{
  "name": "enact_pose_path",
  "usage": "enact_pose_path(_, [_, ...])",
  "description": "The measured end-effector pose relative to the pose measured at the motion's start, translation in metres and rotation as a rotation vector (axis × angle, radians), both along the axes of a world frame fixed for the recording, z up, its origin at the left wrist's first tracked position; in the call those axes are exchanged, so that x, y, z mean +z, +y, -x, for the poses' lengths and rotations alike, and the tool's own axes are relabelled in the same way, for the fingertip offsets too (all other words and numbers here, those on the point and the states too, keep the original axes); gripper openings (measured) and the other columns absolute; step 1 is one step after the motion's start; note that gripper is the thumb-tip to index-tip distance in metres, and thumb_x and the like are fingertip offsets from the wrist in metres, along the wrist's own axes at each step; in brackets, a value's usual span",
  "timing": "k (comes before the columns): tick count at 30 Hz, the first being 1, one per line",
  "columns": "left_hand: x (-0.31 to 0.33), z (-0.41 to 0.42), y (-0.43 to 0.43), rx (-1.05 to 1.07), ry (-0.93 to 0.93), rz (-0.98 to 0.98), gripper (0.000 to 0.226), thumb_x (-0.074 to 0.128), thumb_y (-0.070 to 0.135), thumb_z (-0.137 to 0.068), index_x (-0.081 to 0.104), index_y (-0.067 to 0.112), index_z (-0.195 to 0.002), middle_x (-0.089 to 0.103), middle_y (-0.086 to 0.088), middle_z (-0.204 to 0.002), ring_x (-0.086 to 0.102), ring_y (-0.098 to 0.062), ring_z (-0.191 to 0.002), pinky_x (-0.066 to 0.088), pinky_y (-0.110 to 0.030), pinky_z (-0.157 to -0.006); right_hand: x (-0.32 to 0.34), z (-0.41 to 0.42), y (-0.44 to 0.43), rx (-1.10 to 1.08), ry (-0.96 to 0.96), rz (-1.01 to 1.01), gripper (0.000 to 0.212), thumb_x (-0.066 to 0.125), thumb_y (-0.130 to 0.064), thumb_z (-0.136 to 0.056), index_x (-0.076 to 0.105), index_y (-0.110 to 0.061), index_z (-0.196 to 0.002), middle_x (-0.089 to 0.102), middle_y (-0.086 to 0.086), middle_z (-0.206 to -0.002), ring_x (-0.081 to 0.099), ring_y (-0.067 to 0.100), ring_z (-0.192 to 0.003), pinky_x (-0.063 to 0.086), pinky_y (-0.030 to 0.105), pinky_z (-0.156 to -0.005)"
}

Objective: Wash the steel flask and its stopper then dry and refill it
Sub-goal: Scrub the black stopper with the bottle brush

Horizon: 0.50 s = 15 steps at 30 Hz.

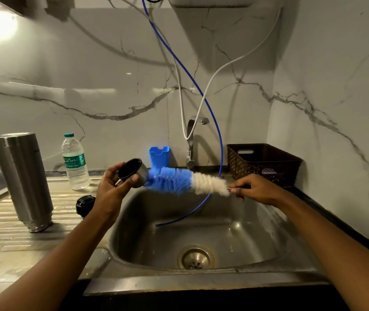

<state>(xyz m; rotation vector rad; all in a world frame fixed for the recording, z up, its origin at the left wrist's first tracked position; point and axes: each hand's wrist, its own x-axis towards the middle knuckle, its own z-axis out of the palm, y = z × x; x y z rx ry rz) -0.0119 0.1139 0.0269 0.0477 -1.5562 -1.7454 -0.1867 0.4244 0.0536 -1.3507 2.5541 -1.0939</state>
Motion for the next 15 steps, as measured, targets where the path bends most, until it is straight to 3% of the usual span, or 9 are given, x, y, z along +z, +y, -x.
enact_pose_path(5, [-0.003,0.003,0.004,-0.035,-0.041,0.035,0.059,0.079,0.028,-0.061,0.053,0.027,-0.113,0.06,0.003,-0.115,0.059,-0.018,-0.11,0.052,-0.032,-0.086,-0.003,-0.014,-0.016,0.066,0.051,-0.105,0.025,0.061,-0.022,-0.09,0.068,-0.031,-0.067,0.069,-0.006,-0.072,0.065,0.009,-0.085,0.048,0.026,-0.084])
enact_pose_path(8, [-0.002,0.002,-0.001,-0.034,-0.024,-0.001,0.075,0.089,0.041,-0.047,0.055,0.026,-0.111,0.062,0.004,-0.113,0.062,-0.013,-0.104,0.055,-0.028,-0.083,0.001,-0.009,-0.01,0.042,0.024,-0.073,0.015,0.061,-0.02,-0.09,0.074,-0.016,-0.083,0.066,-0.014,-0.063,0.061,-0.003,-0.073,0.046,0.024,-0.081])
enact_pose_path(9, [-0.002,0.002,-0.003,-0.039,-0.018,-0.012,0.08,0.091,0.045,-0.042,0.055,0.025,-0.111,0.063,0.004,-0.112,0.063,-0.012,-0.103,0.056,-0.024,-0.078,0.003,-0.007,-0.005,0.032,0.009,-0.048,0.014,0.061,-0.019,-0.09,0.073,-0.019,-0.083,0.065,-0.015,-0.061,0.061,-0.002,-0.07,0.046,0.024,-0.081])
enact_pose_path(12, [-0.004,0.004,0.004,-0.068,-0.042,0.054,0.057,0.075,0.022,-0.063,0.054,0.023,-0.116,0.061,0.002,-0.117,0.059,-0.017,-0.112,0.056,-0.024,-0.078,0.002,-0.009,-0.006,0.029,0.036,-0.047,0.019,0.061,-0.02,-0.09,0.066,-0.035,-0.079,0.065,-0.008,-0.062,0.062,0.004,-0.069,0.049,0.026,-0.082])
enact_pose_path(15, [-0.002,0.004,0.007,-0.054,-0.036,0.095,0.056,0.071,0.018,-0.063,0.053,0.022,-0.116,0.062,0.003,-0.114,0.062,-0.011,-0.104,0.055,-0.021,-0.077,-0.001,-0.011,-0.013,0.039,0.063,-0.052,0.016,0.06,-0.021,-0.09,0.065,-0.034,-0.085,0.064,-0.006,-0.063,0.061,0.001,-0.067,0.048,0.022,-0.079])
